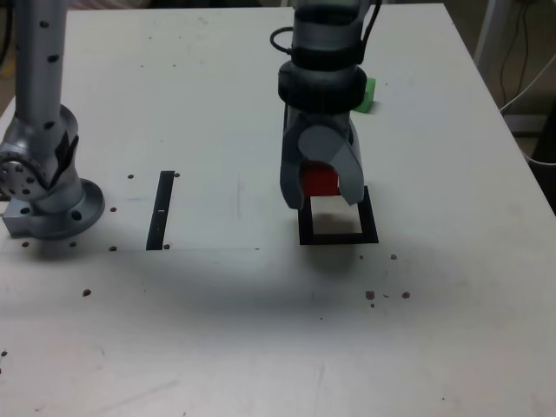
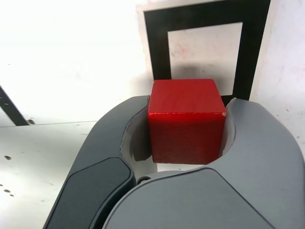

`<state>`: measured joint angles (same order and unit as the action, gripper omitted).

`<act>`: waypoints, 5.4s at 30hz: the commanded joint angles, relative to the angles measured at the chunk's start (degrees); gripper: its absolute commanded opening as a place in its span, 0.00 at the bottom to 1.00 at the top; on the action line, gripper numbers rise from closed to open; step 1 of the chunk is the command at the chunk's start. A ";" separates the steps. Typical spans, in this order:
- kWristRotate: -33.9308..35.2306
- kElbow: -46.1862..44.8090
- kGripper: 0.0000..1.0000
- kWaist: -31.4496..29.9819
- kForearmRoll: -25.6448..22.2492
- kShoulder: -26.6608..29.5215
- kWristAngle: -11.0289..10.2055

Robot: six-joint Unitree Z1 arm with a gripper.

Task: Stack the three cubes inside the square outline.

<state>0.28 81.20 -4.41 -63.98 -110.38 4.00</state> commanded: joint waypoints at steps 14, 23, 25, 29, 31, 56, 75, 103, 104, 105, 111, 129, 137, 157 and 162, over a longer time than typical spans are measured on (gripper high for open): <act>0.25 -1.61 0.44 -0.25 5.33 -4.27 2.42; 0.01 -2.30 0.44 0.62 7.35 -6.34 2.42; -0.12 -2.34 0.44 0.91 7.72 -6.64 2.30; -0.99 -2.27 0.61 1.49 8.28 -7.02 2.20; -1.62 -2.27 0.76 1.67 8.73 -7.12 2.28; -0.64 -5.61 0.99 2.07 8.41 0.56 -2.12; -5.73 -2.53 0.99 9.76 -0.27 5.25 -7.71; -32.44 11.29 0.99 33.15 -10.16 -2.81 -10.22; -32.77 11.64 0.99 33.82 -10.25 -3.06 -10.20; -33.05 12.05 0.99 34.45 -10.34 -3.36 -10.16; -34.53 16.48 0.99 37.44 -11.46 -6.89 -9.74; -37.62 26.94 0.99 43.07 -13.70 -15.58 -9.36; -38.09 28.64 0.98 43.51 -14.13 -18.87 -9.07; -36.79 30.27 0.47 43.23 -11.81 -23.06 -10.19; -36.93 30.01 0.39 42.90 -10.75 -23.18 -9.85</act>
<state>-36.57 111.12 38.53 -74.77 -133.25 -5.91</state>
